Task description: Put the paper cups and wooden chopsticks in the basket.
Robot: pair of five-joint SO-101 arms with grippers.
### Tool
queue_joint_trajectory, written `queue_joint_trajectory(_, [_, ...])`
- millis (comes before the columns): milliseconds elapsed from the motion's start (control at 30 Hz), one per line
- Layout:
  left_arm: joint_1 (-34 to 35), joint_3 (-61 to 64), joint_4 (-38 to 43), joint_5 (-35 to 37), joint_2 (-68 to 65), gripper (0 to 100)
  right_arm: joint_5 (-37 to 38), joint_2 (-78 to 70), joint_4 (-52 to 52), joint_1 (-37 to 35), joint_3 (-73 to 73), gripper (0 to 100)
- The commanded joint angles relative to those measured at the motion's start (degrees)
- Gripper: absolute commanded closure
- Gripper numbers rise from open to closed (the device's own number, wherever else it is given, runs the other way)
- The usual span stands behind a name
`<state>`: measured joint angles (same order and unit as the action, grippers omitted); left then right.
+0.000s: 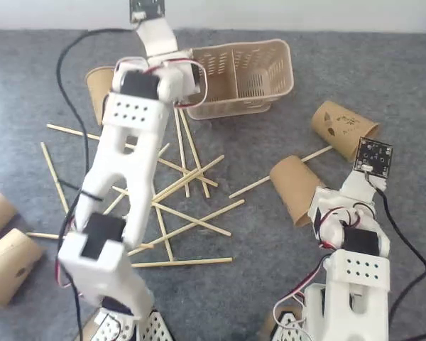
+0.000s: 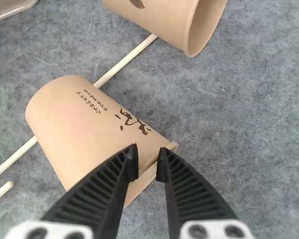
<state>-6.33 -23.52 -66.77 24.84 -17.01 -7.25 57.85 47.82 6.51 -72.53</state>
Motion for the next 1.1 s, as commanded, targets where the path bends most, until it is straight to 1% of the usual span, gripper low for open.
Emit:
queue_joint_trajectory(0, [-0.70, -14.90, -10.11, 0.79, -5.45, 99, 1.41, 0.13, -0.22, -0.75, -0.79, 92.1])
queue_joint_trajectory(167, [-0.53, -36.44, -26.02, 0.35, -16.79, 99, 1.41, 0.13, -0.22, -0.84, -0.79, 92.1])
queue_joint_trajectory(233, [-0.62, -45.32, -32.00, -1.76, -21.45, 99, 1.41, 0.13, -0.22, -0.92, -0.79, 92.1])
queue_joint_trajectory(267, [-0.70, -49.01, -34.20, -3.08, -23.21, 99, 1.41, 0.13, -0.22, -0.92, -0.79, 92.1])
queue_joint_trajectory(300, [-0.70, -51.03, -34.29, -3.96, -24.70, 99, 1.41, 0.13, -0.22, -0.92, -0.79, 92.1])
queue_joint_trajectory(433, [0.53, -49.27, -34.11, -5.89, -22.77, 99, 1.41, 0.13, -0.31, -1.01, -0.79, 92.1])
queue_joint_trajectory(667, [0.70, -41.98, -34.02, -6.15, -11.25, 99, 1.32, -0.31, -1.54, -1.01, -0.97, 92.1])
queue_joint_trajectory(833, [0.62, -36.44, -34.02, -6.07, -5.36, 99, 1.23, -0.31, -1.36, -1.01, -0.97, 92.1])
queue_joint_trajectory(967, [0.88, -36.26, -33.93, -6.07, -5.27, 99, 1.23, -0.22, -1.36, -1.10, -1.32, 92.1])
queue_joint_trajectory(1067, [2.02, -36.44, -33.32, -5.71, -8.00, 96, 1.23, 0.13, -1.36, -1.10, -1.49, 92.1])
